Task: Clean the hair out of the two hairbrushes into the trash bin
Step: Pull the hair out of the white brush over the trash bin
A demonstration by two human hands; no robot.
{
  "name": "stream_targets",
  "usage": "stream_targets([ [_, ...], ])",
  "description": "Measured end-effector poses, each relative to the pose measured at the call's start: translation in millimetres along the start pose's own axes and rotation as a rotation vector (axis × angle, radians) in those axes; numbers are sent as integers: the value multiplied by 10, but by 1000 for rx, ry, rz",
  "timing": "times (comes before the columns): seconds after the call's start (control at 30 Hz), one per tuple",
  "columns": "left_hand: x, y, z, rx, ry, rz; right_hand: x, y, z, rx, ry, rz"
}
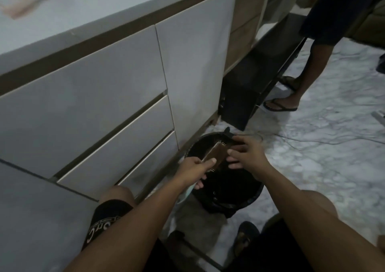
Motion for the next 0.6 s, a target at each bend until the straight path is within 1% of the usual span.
stream_targets([
  [0.1, 133, -90, 110, 40, -4, -27, 102, 197, -30, -29, -27, 2],
  [0.27, 270, -227, 216, 105, -27, -99, 264, 475, -111, -210, -28, -24],
  [0.4, 322, -283, 296, 126, -60, -159, 312, 601, -155, -368, -73, -43],
  [0.5, 381, -298, 348, 164, -24, -177, 343, 687, -157, -387, -83, 4],
  [0.6, 450, -335, 383, 235, -9, -164, 387, 744, -141, -422, -148, 22],
])
Point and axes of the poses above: each hand's wrist, its own x-axis towards the middle knuckle, its own z-axis out of the palm, y = z × x, the point moved 3 cm from there along x, towards the middle knuckle, and after that the axes turned 3 degrees about x, right-handed, at the moved point
